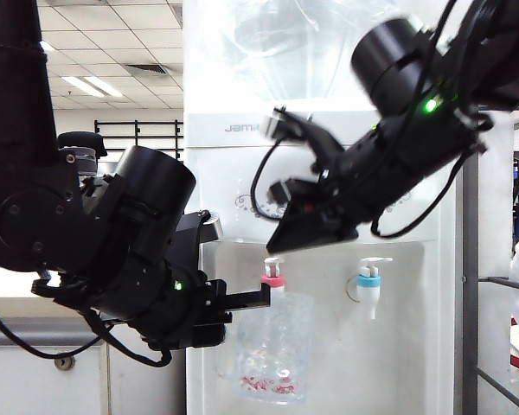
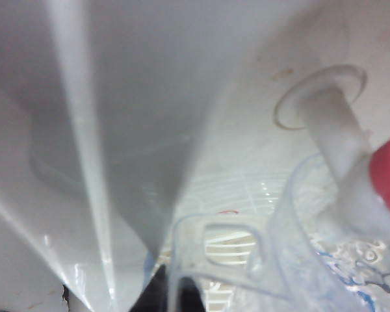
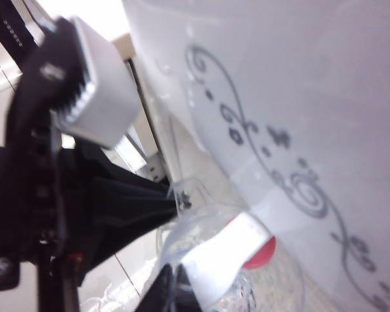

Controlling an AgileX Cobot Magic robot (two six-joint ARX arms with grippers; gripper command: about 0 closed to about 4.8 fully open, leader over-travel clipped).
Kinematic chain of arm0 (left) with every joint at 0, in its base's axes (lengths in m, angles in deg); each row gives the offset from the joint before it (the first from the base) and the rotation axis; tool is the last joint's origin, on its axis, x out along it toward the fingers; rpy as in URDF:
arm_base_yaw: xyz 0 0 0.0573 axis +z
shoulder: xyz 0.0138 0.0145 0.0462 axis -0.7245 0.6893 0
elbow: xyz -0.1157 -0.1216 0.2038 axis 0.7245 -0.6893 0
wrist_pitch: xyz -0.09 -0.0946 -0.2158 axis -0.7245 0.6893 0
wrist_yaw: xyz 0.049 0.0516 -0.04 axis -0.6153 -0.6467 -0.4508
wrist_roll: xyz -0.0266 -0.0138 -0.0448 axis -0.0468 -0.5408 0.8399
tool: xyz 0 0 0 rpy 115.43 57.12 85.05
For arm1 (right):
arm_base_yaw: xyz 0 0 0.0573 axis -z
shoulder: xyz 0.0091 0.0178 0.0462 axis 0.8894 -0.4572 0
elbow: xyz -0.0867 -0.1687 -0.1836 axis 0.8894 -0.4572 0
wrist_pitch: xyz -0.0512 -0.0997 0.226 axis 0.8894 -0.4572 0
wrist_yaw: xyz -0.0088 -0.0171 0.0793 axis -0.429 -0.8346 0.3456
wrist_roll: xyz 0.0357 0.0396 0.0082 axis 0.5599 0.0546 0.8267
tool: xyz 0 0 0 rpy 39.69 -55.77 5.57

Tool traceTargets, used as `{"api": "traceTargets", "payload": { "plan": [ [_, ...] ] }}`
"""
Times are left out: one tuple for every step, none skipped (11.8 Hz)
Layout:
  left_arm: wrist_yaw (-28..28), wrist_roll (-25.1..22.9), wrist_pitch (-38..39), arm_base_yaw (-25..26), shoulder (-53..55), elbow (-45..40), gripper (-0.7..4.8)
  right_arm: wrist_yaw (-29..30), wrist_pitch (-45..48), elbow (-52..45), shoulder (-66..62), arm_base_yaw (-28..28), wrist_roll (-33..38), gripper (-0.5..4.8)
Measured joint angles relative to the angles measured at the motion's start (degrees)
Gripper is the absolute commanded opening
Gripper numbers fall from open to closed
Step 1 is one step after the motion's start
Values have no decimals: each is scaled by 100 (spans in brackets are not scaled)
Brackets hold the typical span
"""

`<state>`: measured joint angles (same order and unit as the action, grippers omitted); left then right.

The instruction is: Pick up the plastic mug from the left desk, go to the hot water outlet of the water dispenser, press the vertical switch to get some water, then put the mug back on the desk.

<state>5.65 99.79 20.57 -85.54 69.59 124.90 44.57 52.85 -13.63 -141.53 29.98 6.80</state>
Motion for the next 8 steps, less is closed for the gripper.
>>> {"api": "traceTargets", "payload": {
  "plan": [
    [0, 0, 0, 0, 0, 0, -6, -4, -39, 37, -24, 2, -13, -6],
    [0, 0, 0, 0, 0, 0, -5, -4, -61, 70, -26, 0, -20, -6],
    [-2, 0, 0, 0, 0, 0, -6, -4, -74, 98, -28, -2, -26, -6],
    [0, 0, 0, 0, 0, 0, -6, -4, -103, 103, -28, -2, -28, -6],
    [0, 0, 0, 0, 0, 0, -5, -15, -179, 101, -28, -2, -28, -6],
    [0, 0, 0, 0, 0, 0, -6, -59, -284, 101, -28, -2, -28, -6],
    [0, 0, 0, 0, 0, 0, -5, -127, -356, 103, -28, -4, -28, -6],
    [-2, 0, 0, 0, 0, 0, -6, -160, -431, 111, -28, -2, -28, -6]
  ]
}}
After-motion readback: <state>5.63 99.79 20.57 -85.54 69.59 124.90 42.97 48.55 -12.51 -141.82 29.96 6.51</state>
